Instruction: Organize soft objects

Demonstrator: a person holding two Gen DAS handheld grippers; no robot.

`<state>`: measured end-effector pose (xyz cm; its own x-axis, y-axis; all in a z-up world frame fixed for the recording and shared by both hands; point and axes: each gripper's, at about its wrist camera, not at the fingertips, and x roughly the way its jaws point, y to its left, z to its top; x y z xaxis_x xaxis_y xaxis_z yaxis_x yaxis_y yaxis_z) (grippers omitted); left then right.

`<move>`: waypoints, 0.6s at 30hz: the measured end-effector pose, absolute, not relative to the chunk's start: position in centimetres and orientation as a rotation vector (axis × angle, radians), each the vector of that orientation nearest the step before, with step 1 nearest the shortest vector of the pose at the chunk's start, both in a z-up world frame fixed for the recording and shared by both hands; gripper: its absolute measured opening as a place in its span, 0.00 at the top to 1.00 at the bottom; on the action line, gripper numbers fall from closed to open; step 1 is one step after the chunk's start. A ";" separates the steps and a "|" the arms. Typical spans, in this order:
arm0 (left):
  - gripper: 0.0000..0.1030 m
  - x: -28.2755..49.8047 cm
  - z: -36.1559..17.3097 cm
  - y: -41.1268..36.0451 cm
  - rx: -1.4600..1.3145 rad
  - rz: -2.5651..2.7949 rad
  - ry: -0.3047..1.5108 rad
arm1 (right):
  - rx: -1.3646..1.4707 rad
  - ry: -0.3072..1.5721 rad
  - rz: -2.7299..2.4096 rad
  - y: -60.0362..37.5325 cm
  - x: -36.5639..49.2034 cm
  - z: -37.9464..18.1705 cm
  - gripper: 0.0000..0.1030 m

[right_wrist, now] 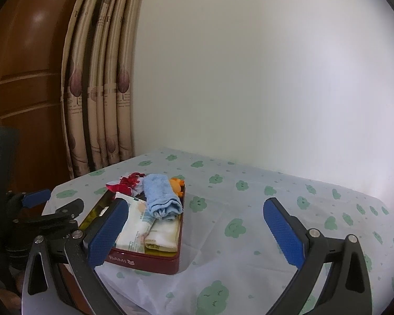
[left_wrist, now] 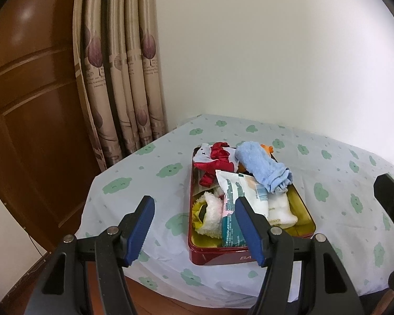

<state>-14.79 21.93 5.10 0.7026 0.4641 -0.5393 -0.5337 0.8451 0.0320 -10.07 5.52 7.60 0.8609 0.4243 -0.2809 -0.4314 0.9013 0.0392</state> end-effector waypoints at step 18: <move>0.37 -14.7 5.0 22.0 -0.125 0.566 0.572 | -0.030 0.303 0.463 5.5 -10.0 7.3 0.01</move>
<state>-14.73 22.03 5.01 0.6935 0.4718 -0.5445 -0.5394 0.8410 0.0417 -9.97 5.47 7.32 0.8506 0.4354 -0.2949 -0.4444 0.8950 0.0397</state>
